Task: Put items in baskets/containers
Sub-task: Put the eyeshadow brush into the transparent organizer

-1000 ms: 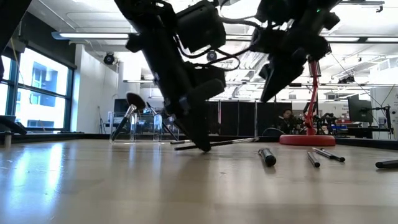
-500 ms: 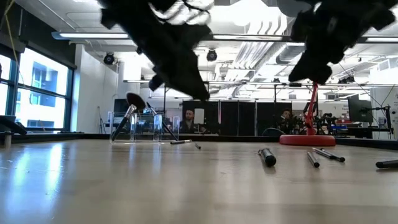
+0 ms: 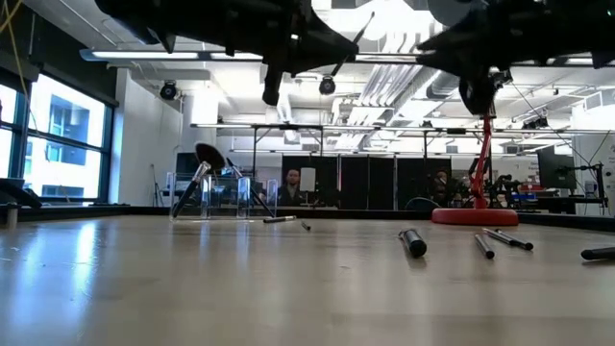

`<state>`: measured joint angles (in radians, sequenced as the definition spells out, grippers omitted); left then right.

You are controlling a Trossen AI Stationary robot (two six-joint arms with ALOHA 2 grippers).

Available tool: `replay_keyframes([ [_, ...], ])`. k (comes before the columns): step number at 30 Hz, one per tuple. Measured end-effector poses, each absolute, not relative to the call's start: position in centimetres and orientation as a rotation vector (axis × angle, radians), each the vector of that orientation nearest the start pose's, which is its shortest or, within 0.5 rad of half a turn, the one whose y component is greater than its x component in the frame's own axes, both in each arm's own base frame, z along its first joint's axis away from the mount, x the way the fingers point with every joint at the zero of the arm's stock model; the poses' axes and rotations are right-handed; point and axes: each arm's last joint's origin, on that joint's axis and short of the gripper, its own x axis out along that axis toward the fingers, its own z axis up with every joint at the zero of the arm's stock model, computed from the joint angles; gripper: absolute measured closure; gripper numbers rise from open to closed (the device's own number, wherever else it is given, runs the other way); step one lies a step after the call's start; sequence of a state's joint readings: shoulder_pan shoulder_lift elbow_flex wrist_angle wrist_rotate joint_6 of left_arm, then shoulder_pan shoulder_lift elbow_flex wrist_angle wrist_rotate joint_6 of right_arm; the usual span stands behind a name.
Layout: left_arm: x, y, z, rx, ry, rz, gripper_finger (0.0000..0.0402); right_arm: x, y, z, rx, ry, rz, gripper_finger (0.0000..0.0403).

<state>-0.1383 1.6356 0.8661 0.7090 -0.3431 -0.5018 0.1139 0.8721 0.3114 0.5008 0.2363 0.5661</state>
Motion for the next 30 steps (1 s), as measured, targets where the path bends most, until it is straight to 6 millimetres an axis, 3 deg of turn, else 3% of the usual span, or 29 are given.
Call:
replay_keyframes([
  [7,34.8,-3.8,23.4,-0.486,0.003,0.218,0.0394,20.9,1.7,23.7,0.510,0.005,-0.127,0.0291],
  [18,34.8,-3.8,23.5,-0.485,-0.006,0.229,0.0393,24.8,1.9,23.7,0.502,0.063,-0.087,0.0284],
  [30,34.8,-3.8,23.6,-0.489,-0.008,0.219,0.0394,26.0,0.6,24.9,0.469,0.015,-0.113,0.0284],
])
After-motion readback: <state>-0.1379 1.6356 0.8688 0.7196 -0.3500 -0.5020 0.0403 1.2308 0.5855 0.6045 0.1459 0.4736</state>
